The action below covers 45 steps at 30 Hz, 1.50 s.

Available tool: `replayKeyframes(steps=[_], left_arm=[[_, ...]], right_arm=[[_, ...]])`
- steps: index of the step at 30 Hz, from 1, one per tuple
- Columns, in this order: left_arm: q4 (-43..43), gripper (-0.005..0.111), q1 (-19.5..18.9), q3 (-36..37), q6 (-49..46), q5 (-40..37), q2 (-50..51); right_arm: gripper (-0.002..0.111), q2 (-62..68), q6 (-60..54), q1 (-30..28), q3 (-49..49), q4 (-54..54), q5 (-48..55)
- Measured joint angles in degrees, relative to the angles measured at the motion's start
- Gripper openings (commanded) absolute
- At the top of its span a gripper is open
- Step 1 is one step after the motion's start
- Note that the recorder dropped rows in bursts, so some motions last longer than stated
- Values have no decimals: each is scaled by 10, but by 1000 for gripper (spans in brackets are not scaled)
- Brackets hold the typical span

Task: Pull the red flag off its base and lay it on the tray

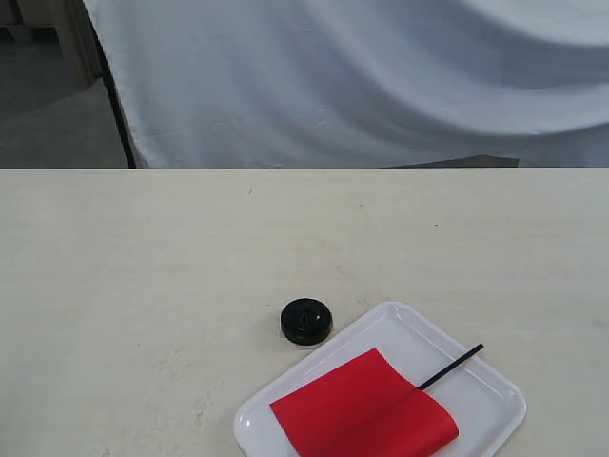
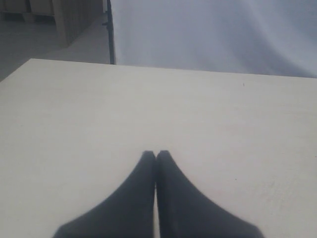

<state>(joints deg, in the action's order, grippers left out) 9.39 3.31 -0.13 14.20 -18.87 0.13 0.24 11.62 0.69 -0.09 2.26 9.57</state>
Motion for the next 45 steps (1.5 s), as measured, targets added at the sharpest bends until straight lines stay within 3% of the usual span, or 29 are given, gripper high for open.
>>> replayKeyframes(steps=[8, 45], left_arm=[[0, 0, 0, 0, 0, 0, 0], [0, 0, 0, 0, 0, 0, 0]], right_arm=[[-1, 0, -101, 0, 0, -58, 62], [-1, 0, -104, 0, 0, -67, 90]])
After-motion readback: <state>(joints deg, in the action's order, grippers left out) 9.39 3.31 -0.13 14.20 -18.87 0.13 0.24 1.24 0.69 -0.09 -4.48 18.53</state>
